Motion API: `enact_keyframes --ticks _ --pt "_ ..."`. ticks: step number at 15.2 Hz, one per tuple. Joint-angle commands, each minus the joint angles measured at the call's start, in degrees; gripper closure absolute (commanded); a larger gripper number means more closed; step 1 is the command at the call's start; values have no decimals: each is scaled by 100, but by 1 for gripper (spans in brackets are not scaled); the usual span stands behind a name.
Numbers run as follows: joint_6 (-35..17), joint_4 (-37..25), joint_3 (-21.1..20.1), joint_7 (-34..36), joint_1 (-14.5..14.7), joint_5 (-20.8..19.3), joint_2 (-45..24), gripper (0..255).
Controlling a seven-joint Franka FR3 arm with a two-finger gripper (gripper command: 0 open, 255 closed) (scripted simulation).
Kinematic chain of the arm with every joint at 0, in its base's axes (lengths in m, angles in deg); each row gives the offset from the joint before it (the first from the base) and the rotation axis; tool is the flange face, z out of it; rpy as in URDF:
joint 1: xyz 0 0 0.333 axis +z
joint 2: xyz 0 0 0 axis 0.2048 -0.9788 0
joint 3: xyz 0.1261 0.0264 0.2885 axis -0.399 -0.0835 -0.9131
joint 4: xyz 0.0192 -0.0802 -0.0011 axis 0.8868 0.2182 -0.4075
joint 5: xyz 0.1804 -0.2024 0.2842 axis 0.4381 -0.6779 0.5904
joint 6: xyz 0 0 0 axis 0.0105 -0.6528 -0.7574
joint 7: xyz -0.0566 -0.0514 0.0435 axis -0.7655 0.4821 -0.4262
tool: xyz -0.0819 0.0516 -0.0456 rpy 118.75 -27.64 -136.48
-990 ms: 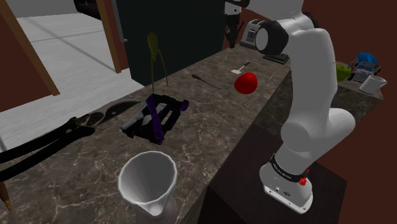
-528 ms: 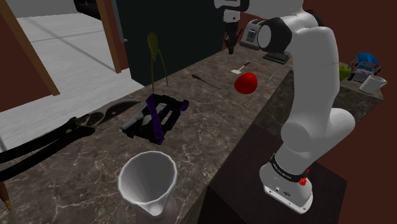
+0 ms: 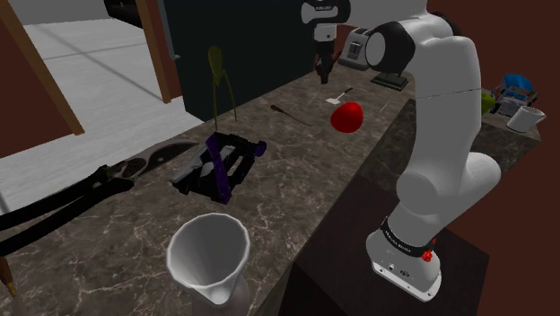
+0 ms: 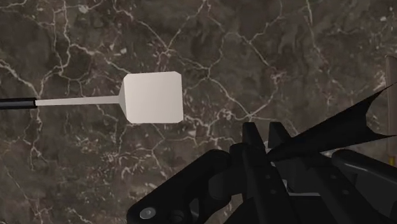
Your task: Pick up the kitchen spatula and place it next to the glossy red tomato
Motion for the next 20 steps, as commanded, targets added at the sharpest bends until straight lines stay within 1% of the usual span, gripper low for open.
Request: enact_keyframes --ticks 1,16,20 --pt "-171 176 -13 17 10 9 -38 255" --pt "-1229 1060 -35 110 24 21 -218 255" --pt "-1229 1061 -34 110 24 21 -217 255"
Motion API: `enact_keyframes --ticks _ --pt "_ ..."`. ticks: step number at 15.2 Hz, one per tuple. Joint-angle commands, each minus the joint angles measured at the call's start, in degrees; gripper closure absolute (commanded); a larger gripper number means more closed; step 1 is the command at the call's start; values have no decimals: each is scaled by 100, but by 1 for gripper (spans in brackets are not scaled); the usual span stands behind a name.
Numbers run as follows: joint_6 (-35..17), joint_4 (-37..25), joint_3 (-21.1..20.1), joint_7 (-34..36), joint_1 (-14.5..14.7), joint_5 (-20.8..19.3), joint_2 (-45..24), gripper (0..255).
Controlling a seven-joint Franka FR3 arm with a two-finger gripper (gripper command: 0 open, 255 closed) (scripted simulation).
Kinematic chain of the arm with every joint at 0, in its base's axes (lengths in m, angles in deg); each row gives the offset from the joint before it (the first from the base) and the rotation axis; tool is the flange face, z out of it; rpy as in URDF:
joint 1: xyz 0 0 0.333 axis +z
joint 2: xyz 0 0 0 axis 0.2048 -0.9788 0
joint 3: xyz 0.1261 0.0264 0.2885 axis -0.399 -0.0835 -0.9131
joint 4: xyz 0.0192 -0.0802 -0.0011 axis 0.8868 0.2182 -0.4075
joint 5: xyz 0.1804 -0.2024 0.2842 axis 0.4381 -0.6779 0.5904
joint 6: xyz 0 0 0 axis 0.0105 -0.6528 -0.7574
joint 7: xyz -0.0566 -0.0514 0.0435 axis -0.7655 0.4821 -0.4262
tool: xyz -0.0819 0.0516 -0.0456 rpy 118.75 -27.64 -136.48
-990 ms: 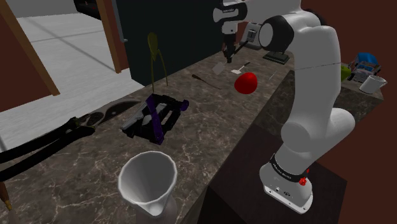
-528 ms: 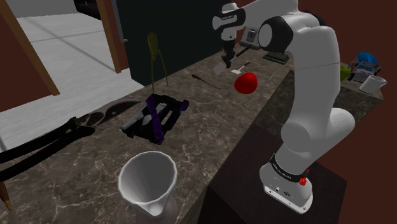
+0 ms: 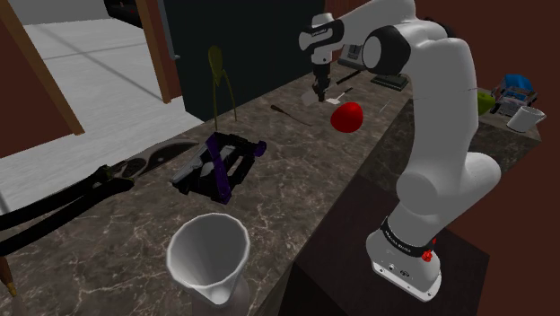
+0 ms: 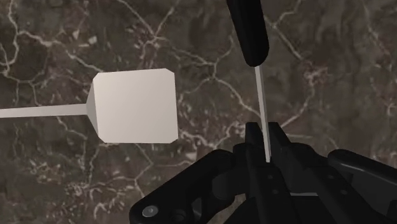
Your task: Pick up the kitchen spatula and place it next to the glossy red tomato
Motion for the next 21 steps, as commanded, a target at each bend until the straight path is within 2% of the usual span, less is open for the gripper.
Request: enact_keyframes --ticks 1,3,4,9,13,21 --pt "-37 75 -38 -4 30 23 -11 255" --pt "-37 75 -38 -5 30 24 -12 255" --pt "-49 107 -36 -5 30 21 8 0" --pt "-37 75 -38 -5 30 24 -11 0" --pt "746 -804 -45 -23 37 40 -109 0" --pt "746 -804 -45 -23 37 40 -109 0"
